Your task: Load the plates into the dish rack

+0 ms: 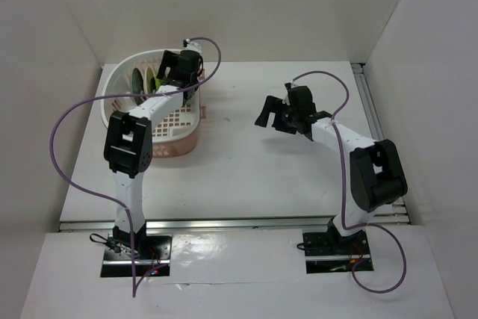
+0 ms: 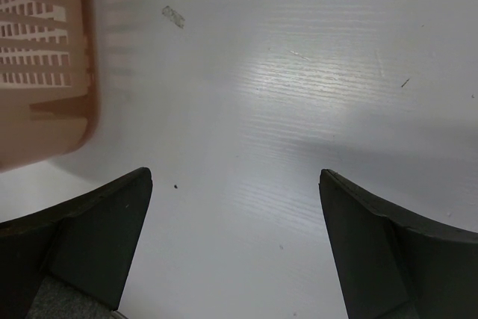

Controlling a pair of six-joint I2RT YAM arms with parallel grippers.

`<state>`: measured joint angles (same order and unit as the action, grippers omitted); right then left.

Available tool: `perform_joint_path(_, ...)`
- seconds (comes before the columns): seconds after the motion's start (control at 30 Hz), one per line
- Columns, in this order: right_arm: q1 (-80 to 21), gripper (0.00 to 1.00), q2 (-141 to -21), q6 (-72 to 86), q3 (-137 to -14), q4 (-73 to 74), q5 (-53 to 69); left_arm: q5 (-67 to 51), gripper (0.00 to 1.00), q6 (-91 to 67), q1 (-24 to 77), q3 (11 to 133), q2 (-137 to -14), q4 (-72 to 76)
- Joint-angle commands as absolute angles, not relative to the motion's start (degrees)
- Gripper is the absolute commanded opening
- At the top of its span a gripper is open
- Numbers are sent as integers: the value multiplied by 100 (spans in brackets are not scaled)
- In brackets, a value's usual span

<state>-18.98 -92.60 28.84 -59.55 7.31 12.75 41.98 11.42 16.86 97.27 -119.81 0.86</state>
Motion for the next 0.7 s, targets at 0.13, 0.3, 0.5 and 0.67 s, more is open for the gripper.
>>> perform_joint_path(0.13, -1907, 100, -9369, 2839, -6231, 510, 1371, 3877, 98, 950, 1995, 10098, -11339, 79)
perform_joint_path(0.3, -1907, 100, -9369, 2892, -6284, 457, 1424, 3823, 98, 949, 2109, 10099, -11092, 18)
perform_joint_path(0.5, -1907, 100, -9369, 2944, -6179, 404, 1477, 3832, 98, 1001, 2109, 10046, -10662, -35)
perform_joint_path(0.67, -1907, 100, -9308, 2637, -6424, 694, 1214, 3745, 100, 757, 2312, 10046, -9872, -535)
